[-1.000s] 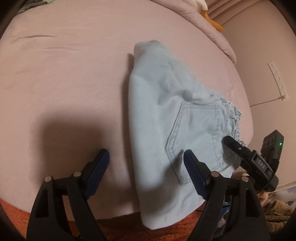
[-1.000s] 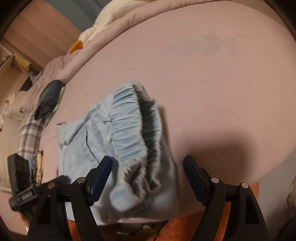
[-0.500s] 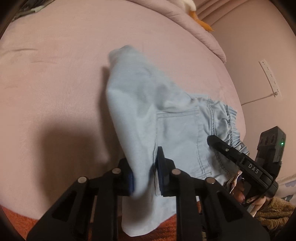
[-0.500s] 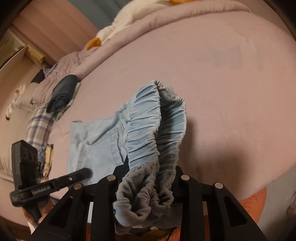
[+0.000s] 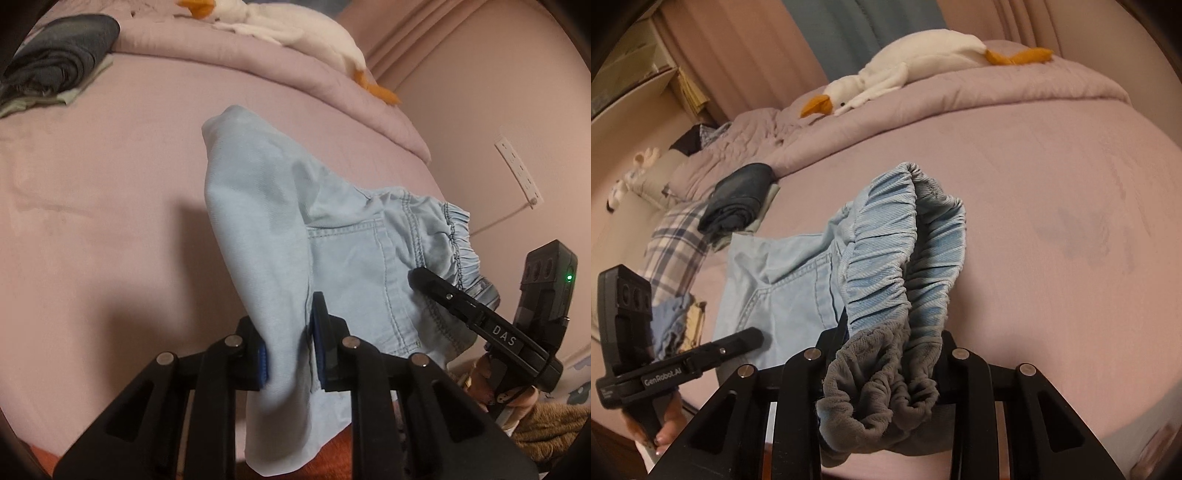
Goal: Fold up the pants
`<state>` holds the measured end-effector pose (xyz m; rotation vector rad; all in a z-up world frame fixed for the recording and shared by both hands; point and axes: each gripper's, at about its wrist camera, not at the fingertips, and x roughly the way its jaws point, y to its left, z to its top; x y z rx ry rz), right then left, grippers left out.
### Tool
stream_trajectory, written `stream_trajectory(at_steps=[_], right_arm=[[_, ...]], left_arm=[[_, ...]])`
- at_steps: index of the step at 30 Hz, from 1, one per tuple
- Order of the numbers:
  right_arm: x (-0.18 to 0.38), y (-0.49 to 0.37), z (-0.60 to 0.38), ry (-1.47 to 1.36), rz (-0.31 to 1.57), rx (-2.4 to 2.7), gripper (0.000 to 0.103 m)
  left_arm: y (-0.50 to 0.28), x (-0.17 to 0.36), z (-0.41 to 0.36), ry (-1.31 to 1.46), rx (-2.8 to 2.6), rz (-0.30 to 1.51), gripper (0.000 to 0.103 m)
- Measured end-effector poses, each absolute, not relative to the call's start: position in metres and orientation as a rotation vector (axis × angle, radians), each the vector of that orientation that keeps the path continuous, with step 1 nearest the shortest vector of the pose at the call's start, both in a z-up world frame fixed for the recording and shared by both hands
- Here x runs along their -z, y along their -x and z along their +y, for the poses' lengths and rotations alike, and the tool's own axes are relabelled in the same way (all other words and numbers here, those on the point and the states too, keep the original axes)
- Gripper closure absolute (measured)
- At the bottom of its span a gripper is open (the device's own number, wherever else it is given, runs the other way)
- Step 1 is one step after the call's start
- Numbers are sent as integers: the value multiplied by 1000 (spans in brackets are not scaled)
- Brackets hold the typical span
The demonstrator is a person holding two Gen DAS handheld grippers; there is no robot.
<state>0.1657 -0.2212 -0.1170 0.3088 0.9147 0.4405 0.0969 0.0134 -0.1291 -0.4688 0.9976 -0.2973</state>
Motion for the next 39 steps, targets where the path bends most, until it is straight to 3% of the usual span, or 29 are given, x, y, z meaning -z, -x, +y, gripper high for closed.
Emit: stream_trajectory(at_steps=[14,17,19,23,24,27,30,39], right_arm=[[178,-244,-178,-253,1093,-381,70],[191,-246,-181,-263,1119,-349,65],[194,-244,-186,-282,1128,-344,61],[192,-240,-191,-268,1141,-295,38],[188,-236,-192,-257,1136,-279,37],[173,-221,-197,-219,1099,-264,35],[148,-199,-205,-181,1025,-242,26],[91,-134,-221,-162,868,-213,21]], left_arm=[[-185,186,29,488,153,1107,84],[-192,195,32,494,130,1120,83],[-192,198,36,510,126,1126,76],[-186,198,39,546,106,1138,68],[-183,196,39,542,93,1142,62],[-167,177,37,522,64,1109,26],[-148,145,31,488,69,1000,4],[-95,87,22,418,61,886,1]])
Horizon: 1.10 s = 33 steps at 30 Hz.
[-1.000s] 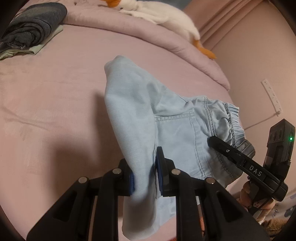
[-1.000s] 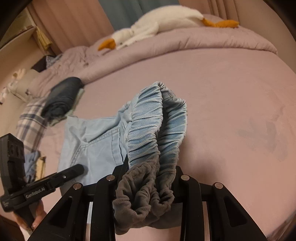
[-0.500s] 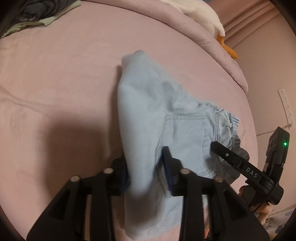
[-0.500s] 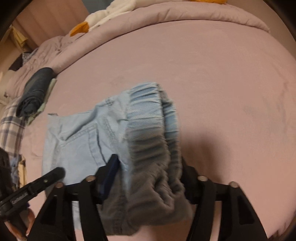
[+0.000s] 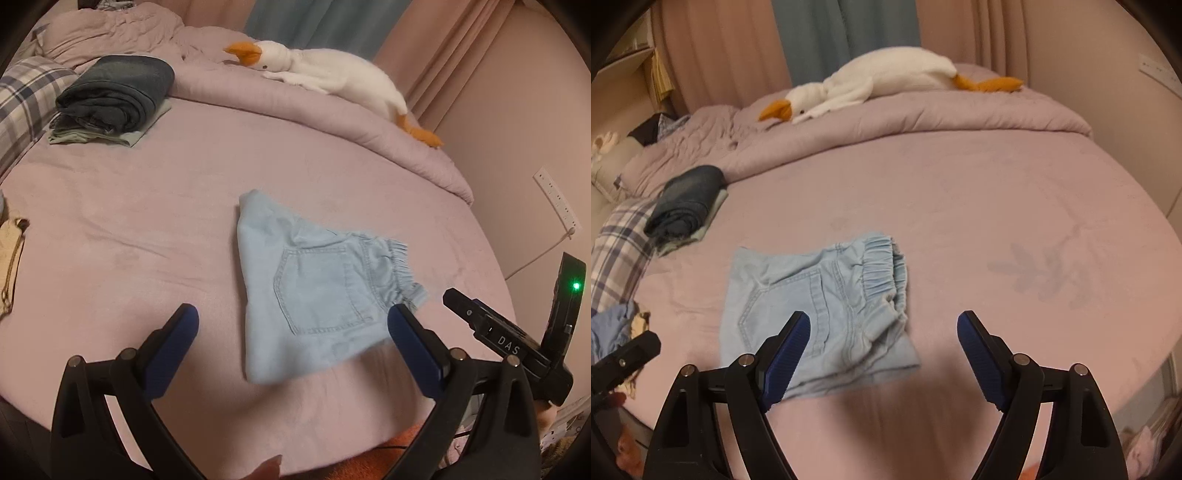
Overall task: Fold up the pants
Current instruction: 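Open both grippers and pull them back from the folded pants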
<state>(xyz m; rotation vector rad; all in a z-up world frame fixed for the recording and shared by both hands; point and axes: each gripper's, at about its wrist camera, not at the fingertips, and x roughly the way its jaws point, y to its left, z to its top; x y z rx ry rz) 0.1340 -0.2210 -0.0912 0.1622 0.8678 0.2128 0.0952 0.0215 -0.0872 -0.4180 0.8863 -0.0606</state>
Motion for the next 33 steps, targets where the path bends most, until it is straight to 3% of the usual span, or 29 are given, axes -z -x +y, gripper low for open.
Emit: stream_trajectory(at_steps=[33], right_arm=[[99,-120,-212,-186,890,-220,21]], left_arm=[[-60,107,-10,319,-6,977,1]])
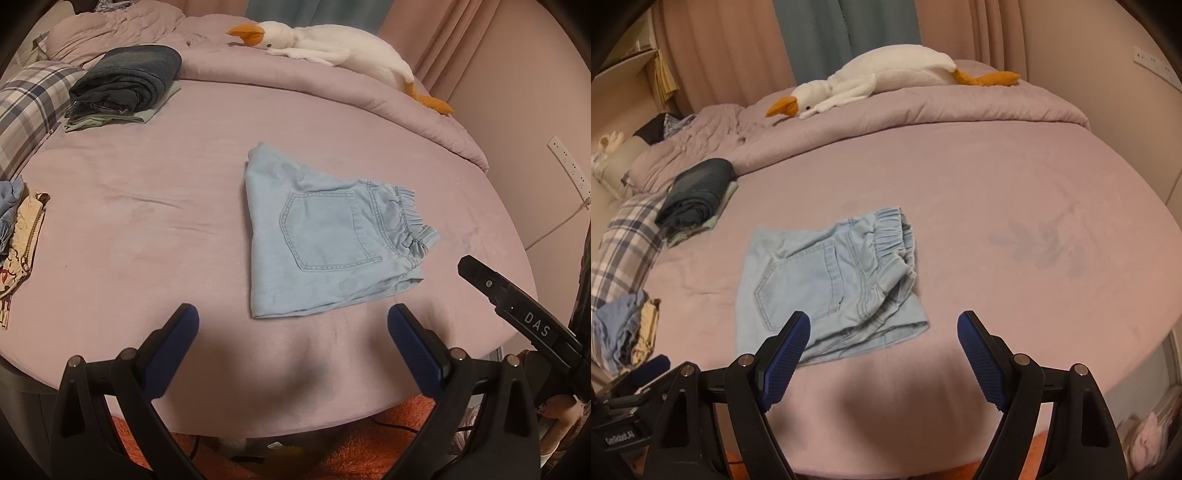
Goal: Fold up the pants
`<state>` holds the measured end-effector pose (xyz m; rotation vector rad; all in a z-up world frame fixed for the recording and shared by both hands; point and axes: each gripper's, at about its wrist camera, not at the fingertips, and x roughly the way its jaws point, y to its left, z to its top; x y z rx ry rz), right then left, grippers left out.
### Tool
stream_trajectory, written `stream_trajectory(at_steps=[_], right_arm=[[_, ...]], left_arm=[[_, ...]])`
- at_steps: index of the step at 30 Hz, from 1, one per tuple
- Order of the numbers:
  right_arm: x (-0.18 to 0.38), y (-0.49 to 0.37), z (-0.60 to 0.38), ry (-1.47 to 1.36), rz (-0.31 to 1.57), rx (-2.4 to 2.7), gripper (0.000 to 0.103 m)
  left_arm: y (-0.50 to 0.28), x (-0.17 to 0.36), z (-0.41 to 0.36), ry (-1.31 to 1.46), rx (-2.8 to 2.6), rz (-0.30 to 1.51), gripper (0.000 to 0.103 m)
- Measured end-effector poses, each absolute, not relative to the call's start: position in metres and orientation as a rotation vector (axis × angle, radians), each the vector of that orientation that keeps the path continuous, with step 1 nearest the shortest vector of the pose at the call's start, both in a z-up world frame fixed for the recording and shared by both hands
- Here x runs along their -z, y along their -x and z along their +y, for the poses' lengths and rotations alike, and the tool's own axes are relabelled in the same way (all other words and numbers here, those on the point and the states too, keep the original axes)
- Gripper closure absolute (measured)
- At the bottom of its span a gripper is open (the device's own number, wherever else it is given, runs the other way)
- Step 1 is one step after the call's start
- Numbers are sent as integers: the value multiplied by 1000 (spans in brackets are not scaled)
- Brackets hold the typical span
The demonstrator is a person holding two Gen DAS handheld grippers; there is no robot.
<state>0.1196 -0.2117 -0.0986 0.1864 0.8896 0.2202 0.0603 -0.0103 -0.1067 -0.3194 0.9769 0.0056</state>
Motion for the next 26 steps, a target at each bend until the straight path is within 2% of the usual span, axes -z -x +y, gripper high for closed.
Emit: stream_trajectory(at_steps=[26], right_arm=[[97,-119,-208,-170,887,-207,21]], left_arm=[[-53,102,-14,301,-5,949,1]])
